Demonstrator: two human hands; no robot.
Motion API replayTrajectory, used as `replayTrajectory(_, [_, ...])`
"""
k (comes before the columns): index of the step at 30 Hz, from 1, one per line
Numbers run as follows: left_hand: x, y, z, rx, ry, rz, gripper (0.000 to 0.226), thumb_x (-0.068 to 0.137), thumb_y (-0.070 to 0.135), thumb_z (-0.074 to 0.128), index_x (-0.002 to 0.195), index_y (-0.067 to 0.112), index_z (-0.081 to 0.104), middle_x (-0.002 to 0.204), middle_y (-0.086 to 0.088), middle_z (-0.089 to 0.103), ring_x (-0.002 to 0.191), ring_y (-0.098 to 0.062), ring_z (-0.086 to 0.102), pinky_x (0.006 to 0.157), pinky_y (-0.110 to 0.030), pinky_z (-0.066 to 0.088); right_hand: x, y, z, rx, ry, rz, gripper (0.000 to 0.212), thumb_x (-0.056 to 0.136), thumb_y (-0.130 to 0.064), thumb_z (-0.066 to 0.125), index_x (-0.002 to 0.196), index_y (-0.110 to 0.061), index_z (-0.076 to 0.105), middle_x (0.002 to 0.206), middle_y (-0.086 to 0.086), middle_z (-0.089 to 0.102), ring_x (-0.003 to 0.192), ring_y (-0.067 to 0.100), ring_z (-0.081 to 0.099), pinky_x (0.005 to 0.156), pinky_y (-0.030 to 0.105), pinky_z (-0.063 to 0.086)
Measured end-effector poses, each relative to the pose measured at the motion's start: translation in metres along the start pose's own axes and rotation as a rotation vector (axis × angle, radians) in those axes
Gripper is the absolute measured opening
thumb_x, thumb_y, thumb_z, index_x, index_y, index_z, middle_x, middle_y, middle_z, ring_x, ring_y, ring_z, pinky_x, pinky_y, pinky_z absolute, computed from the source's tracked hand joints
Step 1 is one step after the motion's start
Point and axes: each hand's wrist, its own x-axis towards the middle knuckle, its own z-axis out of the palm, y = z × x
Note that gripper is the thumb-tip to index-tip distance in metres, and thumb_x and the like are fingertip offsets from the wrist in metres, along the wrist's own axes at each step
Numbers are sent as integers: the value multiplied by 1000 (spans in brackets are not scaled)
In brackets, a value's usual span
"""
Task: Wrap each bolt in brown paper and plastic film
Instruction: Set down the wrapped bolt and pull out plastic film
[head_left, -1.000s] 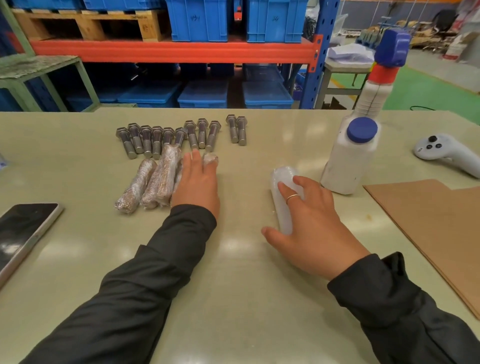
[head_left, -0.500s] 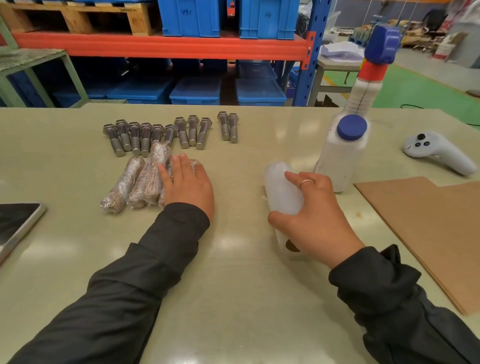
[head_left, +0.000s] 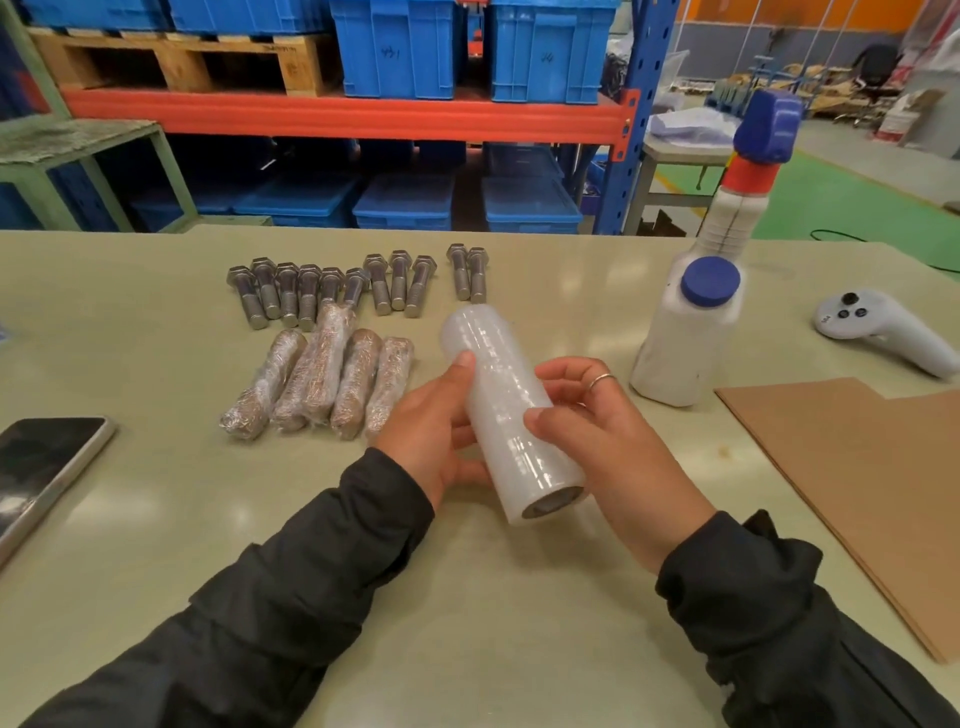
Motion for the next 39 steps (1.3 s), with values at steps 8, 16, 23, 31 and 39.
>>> replayTrajectory(8, [-1,0,-3,246,135,204,70,46,62,67,102,20,56,94,-6,61,72,-14,64,44,-28,50,1,5,-4,-459,107,-138,31,76,-44,68,106,-37,63,102,-18,61,87,-7,57,70,7,45])
replayTrajectory(16, [5,2,-10,192,280,179,55,53,64,61,88,22,59,93,-5,65,79,-21,65,52,-29,52,3,3,-9,-412,160,-107,5,82,-32,66,80,-29,69,78,-11,70,73,3,63,76,27,54])
replayTrajectory(23, [9,1,-12,251,353,189,39,72,55,64,89,21,58,102,-13,65,85,-24,66,65,-39,57,1,1,-8,-400,69,-61,7,78,-31,70,79,-25,71,79,-4,71,65,10,66,66,25,56])
replayTrajectory(31, [4,2,-8,338,340,250,38,68,56,64,85,23,56,104,-19,63,76,-20,64,56,-34,56,3,5,-12,-463,88,-34,13,83,-19,66,72,-24,70,71,-8,70,73,13,66,71,28,56])
replayTrajectory(39, [-2,4,-5,409,291,305,54,48,67,56,82,25,55,102,-22,62,68,-16,61,43,-21,50,3,4,-12,-611,114,6,13,84,-19,59,71,-22,62,70,-7,64,70,14,63,74,33,56])
